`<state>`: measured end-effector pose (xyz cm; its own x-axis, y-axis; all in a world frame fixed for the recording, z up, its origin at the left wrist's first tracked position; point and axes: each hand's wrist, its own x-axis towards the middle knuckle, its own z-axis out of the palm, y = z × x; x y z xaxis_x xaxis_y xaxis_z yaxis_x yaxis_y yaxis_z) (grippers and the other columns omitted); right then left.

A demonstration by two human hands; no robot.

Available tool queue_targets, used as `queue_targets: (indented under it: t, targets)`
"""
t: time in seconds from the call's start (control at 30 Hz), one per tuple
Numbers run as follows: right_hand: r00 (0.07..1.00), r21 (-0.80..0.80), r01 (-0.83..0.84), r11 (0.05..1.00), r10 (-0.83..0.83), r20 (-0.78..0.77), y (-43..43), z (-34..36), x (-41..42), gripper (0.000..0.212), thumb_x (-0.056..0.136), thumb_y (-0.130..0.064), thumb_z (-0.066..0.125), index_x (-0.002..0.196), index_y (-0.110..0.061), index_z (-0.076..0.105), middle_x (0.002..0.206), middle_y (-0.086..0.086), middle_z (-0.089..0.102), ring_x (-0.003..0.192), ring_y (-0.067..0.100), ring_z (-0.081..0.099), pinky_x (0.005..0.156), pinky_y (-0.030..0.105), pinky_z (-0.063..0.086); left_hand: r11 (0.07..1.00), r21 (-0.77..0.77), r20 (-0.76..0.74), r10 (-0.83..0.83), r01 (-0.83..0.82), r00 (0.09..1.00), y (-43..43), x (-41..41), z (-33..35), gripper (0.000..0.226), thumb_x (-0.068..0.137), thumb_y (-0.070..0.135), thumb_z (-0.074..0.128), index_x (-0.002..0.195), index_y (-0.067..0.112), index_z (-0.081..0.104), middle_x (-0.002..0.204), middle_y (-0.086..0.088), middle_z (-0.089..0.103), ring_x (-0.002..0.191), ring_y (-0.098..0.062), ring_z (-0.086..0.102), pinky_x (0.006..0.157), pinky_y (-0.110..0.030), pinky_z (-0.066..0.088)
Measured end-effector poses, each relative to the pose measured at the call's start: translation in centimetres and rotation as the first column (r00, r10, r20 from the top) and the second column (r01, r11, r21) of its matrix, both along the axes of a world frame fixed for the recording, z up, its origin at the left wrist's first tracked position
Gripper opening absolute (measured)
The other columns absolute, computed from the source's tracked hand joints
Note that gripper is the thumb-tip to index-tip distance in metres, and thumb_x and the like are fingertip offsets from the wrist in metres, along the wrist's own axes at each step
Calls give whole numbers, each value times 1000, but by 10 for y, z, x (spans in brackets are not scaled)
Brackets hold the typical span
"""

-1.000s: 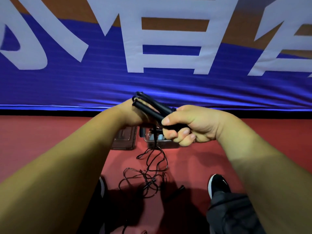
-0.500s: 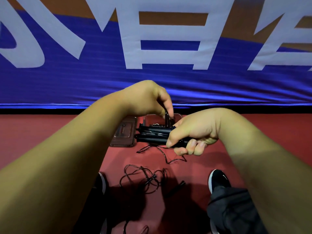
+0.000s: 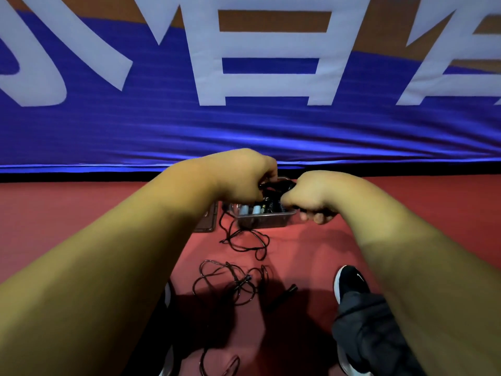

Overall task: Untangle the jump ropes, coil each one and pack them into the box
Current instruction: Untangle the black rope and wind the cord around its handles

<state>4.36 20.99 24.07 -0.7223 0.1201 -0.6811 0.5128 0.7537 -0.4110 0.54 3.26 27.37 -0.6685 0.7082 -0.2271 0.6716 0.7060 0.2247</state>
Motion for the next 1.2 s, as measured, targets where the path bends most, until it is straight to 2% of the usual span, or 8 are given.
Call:
queue_targets:
  t: [0.13,0.3,0.43,0.63,0.8,0.93,1.07,1.2]
  targets:
    - [994,26,6,1000,-3,-105,2,-3,-7,34,94,-26,59,106,4,71,66,14,63,48,23,48,61,37,47,990,25,251,131,-142,959,1,0,-6,11,95,27,69,103,22,65,91,3,73,88,-28,70,78,-34,55]
    - [972,70,8,997,8,-234,-1,4,-8,34,97,-29,57,95,0,75,66,12,70,45,25,57,56,33,52,856,184,799,155,-482,581,-2,4,-7,31,112,28,48,118,0,60,102,-16,77,91,-35,77,90,-52,59]
    - [959,-36,92,995,-98,-266,0,8,-9,25,96,-29,65,99,-5,70,78,15,72,45,26,60,50,32,59,821,226,776,174,-524,607,-11,0,-2,20,105,13,61,119,-1,65,91,-12,74,84,-24,75,75,-33,63]
    - [921,-202,131,971,-194,-337,-1,8,-13,18,92,-17,60,105,-4,65,93,18,80,49,26,55,62,44,54,920,158,433,263,-360,862,-1,4,6,16,101,16,63,89,6,65,74,-11,76,57,-14,74,49,-25,56]
    - [819,-332,229,915,-366,-442,-1,9,-16,10,81,-12,59,90,-12,65,74,11,68,41,21,46,55,36,44,873,236,774,96,-426,626,-8,2,4,20,111,24,50,99,10,58,91,-21,76,75,-29,76,64,-37,59]
    - [756,-407,297,864,-473,-453,7,14,-18,5,78,-10,60,81,-14,61,75,16,60,44,21,41,50,32,41,869,295,918,-143,-397,371,-26,-2,2,20,103,-5,54,117,10,52,126,-31,67,118,-42,69,98,-55,41]
    - [739,-467,310,828,-519,-429,12,13,-20,10,85,-3,57,83,-13,57,78,17,53,44,19,36,44,26,34,860,229,783,115,-456,611,-26,-8,3,22,96,-4,68,114,5,60,95,-21,75,82,-27,78,63,-32,57]
    - [707,-602,299,741,-595,-381,11,15,-23,11,87,-4,58,91,-13,54,83,15,51,46,17,28,44,25,27,779,348,140,507,-522,850,-21,-19,6,14,93,11,72,103,20,69,79,-6,76,60,-14,73,56,-31,59]
